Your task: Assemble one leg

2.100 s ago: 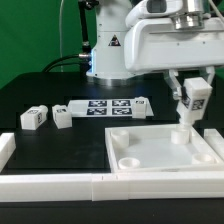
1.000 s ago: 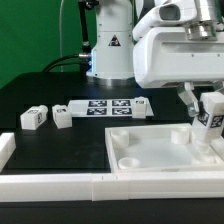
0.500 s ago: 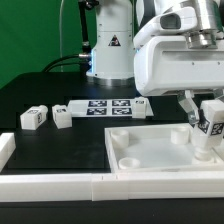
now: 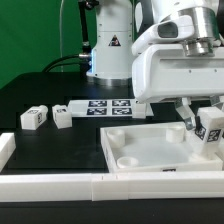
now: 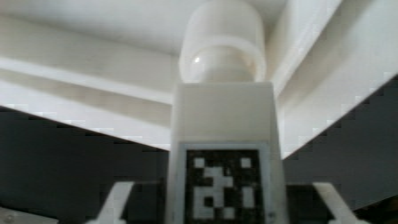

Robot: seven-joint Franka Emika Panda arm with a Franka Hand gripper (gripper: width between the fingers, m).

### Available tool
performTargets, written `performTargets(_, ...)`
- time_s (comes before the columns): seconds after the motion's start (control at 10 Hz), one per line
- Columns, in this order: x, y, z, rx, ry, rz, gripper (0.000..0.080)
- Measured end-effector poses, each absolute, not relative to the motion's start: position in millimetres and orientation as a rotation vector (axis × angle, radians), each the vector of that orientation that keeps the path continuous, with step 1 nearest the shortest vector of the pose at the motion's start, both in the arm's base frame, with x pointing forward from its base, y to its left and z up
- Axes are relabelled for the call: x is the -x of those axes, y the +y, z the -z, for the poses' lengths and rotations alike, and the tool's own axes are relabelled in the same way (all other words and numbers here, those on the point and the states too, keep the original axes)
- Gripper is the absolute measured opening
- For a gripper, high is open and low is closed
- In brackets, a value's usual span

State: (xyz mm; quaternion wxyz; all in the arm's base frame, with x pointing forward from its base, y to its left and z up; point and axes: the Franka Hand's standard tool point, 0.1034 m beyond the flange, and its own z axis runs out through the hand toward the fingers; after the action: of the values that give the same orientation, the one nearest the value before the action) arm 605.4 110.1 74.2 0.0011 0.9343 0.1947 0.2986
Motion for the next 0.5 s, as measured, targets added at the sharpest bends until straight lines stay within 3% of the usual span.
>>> performTargets(0.5, -601.9, 107.1, -73.0, -2.953, 0.594, -0.912, 0.0298)
